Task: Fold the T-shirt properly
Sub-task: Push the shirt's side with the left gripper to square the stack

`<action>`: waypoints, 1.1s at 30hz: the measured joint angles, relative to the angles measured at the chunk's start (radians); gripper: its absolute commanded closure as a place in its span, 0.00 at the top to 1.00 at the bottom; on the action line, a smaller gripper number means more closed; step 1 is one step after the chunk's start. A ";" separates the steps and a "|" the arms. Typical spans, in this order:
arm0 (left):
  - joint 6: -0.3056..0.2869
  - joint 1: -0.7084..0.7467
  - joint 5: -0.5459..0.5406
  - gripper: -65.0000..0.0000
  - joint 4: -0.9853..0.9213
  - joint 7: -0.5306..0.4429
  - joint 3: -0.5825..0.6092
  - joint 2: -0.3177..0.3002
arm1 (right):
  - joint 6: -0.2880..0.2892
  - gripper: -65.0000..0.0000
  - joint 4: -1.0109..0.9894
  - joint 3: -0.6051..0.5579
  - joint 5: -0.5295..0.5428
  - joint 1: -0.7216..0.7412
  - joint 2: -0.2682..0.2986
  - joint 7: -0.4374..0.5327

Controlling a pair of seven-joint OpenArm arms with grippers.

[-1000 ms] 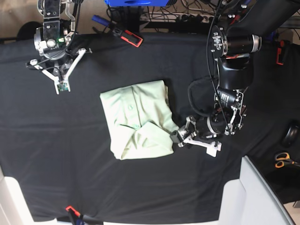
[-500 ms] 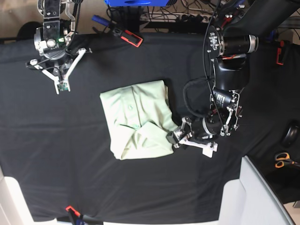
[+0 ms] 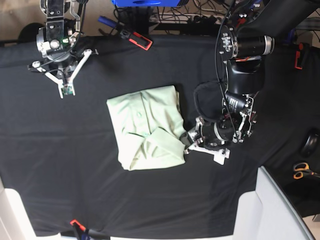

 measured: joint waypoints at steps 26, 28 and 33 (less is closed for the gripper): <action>-0.001 -0.065 0.253 0.00 0.001 -0.048 0.001 0.058 | 0.000 0.02 0.067 0.000 0.000 -0.023 0.000 -0.001; -0.001 -0.066 0.253 0.00 0.000 -0.069 0.001 0.057 | 0.000 0.02 0.067 0.000 0.000 -0.023 0.000 -0.001; 0.000 -0.095 0.259 0.00 -0.071 -0.093 0.000 0.051 | 0.000 0.02 0.067 0.000 0.000 -0.023 0.000 -0.001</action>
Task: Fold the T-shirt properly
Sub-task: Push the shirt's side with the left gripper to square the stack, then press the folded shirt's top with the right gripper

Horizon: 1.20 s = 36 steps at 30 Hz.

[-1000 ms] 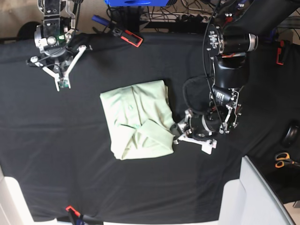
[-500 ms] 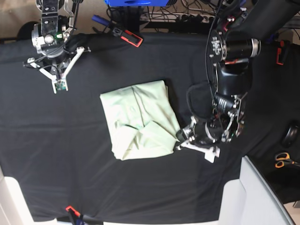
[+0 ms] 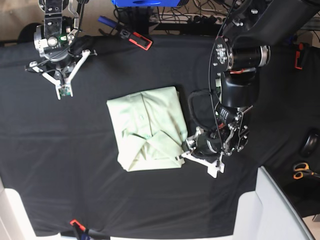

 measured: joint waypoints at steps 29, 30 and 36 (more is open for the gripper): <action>-0.003 -0.080 -0.009 0.59 0.013 -0.091 0.124 -0.026 | 0.000 0.02 0.000 0.000 0.000 0.000 0.000 0.000; -0.003 -0.080 -0.009 0.59 0.032 -0.089 0.122 -0.029 | 0.000 0.02 0.000 -0.004 0.000 0.000 0.000 0.000; -0.004 -0.086 -0.014 0.59 0.066 -0.062 0.122 -0.043 | 0.000 0.02 0.001 -0.104 0.000 0.001 0.001 -0.006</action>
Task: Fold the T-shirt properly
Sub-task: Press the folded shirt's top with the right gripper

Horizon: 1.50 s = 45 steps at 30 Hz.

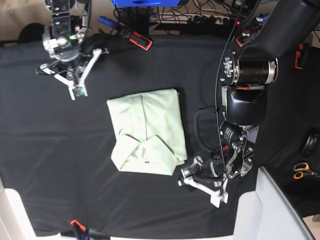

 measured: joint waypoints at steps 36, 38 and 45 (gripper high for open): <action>-0.007 0.894 0.006 0.00 0.783 -0.102 -0.294 -0.289 | 0.128 0.01 -0.068 -0.320 0.306 0.314 0.013 0.106; -0.003 0.893 0.008 0.00 0.782 -0.103 -0.298 -0.290 | 0.122 0.01 -0.086 -0.285 0.371 0.339 0.029 0.153; -0.005 0.894 0.007 0.00 0.809 -0.099 -0.203 -0.293 | 0.130 0.01 -0.224 -0.283 0.557 0.352 0.112 0.300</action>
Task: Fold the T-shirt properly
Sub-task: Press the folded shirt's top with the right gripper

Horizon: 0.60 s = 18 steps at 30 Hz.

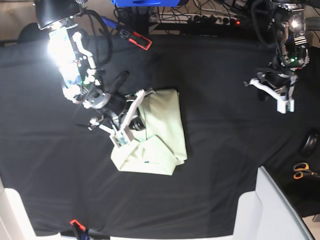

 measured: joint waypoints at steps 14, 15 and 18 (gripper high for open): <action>-0.001 -0.014 -0.003 0.00 0.034 -0.003 0.060 0.005 | 0.036 0.01 -0.355 -0.008 0.043 0.014 0.018 0.257; -0.002 -0.013 -0.003 0.00 0.034 -0.003 0.060 0.005 | 0.043 0.01 -0.356 -0.008 0.042 0.016 0.018 0.256; -0.002 -0.011 -0.003 0.00 0.035 -0.004 0.060 0.006 | 0.045 0.01 -0.333 -0.008 0.039 0.016 0.018 0.244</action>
